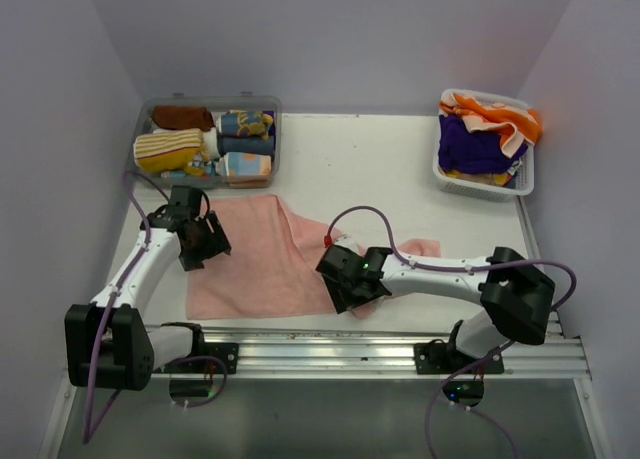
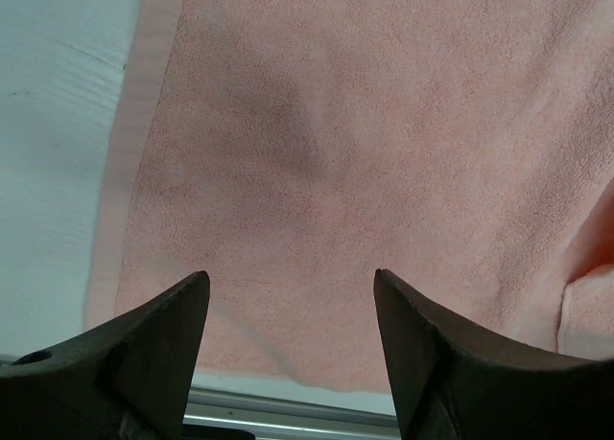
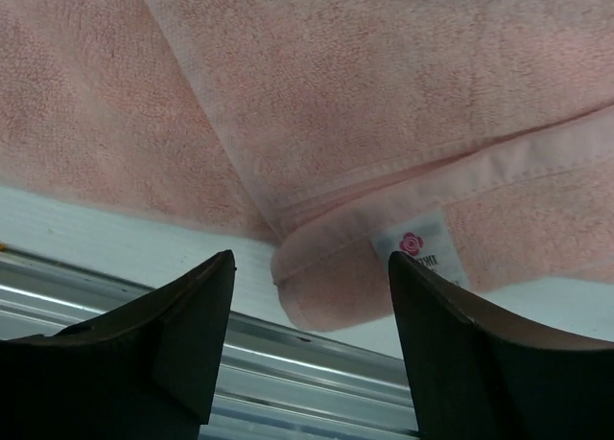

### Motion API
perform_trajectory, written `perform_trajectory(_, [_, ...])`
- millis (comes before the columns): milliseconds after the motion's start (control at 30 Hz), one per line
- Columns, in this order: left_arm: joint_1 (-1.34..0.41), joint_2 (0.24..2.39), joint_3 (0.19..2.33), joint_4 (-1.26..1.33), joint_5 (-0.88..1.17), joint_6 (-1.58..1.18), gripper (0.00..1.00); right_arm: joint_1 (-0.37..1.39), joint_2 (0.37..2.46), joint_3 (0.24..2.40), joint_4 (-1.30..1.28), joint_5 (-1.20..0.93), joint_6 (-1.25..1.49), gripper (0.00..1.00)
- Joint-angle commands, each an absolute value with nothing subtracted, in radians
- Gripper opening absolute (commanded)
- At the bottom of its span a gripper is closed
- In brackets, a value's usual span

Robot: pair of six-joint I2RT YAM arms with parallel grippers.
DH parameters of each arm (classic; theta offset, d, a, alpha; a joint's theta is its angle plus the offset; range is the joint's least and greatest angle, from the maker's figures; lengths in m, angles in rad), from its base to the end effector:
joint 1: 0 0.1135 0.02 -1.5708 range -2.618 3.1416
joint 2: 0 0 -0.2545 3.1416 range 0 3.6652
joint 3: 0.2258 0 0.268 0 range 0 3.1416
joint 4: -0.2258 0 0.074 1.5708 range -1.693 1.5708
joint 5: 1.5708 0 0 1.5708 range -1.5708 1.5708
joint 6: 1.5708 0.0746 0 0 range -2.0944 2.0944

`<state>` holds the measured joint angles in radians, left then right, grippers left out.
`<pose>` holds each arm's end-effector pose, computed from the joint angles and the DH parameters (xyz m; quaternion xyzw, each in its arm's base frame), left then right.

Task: Roll the towels
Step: Flatten the towel

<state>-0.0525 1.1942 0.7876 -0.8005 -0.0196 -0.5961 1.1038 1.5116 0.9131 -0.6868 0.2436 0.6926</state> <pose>0.2426 -0.0113 0.1631 -0.2657 0.9469 -0.0485 0.1745 0.1492 0.2560 0.1295 -0.1837 0.9653 0.0355 0.1821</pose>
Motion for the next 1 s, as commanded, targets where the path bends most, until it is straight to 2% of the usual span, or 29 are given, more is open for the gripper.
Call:
perform_trajectory(0, [-0.049,1.198,0.821,-0.77,-0.041,-0.635,0.73,1.123,1.54,0.916,-0.606,0.244,0.741,0.68])
perform_trajectory(33, [-0.049,1.2,0.821,-0.766,-0.037,-0.635,0.73,1.124,1.552,0.917,-0.604,0.244,0.741,0.63])
perform_trajectory(67, [-0.049,1.209,0.822,-0.761,-0.035,-0.634,0.73,1.124,1.555,0.919,-0.607,0.25,0.742,0.51])
perform_trajectory(167, [-0.049,1.216,0.824,-0.758,-0.037,-0.63,0.72,1.124,1.546,0.931,-0.629,0.275,0.747,0.31])
perform_trajectory(200, [-0.049,1.219,0.825,-0.756,-0.035,-0.629,0.72,1.126,1.543,0.936,-0.635,0.282,0.749,0.19])
perform_trajectory(233, [-0.049,1.221,0.824,-0.753,-0.035,-0.629,0.72,1.124,1.536,0.946,-0.653,0.293,0.749,0.13])
perform_trajectory(267, [-0.049,1.226,0.825,-0.752,-0.037,-0.629,0.72,1.124,1.52,0.951,-0.661,0.31,0.75,0.03])
perform_trajectory(300, [-0.049,1.227,0.825,-0.747,-0.038,-0.629,0.72,1.124,1.508,0.957,-0.672,0.322,0.75,0.0])
perform_trajectory(500, [-0.049,1.249,0.831,-0.735,-0.041,-0.626,0.72,1.115,1.372,1.029,-0.785,0.467,0.741,0.0])
perform_trajectory(600, [-0.049,1.258,0.833,-0.732,-0.04,-0.623,0.72,1.027,1.31,1.065,-0.802,0.476,0.686,0.0])
perform_trajectory(767, [-0.049,1.258,0.824,-0.723,-0.037,-0.621,0.72,0.712,1.287,1.136,-0.704,0.408,0.54,0.0])
perform_trajectory(967, [-0.049,1.258,0.822,-0.715,-0.037,-0.62,0.72,0.43,1.518,1.391,-0.614,0.348,0.449,0.0])
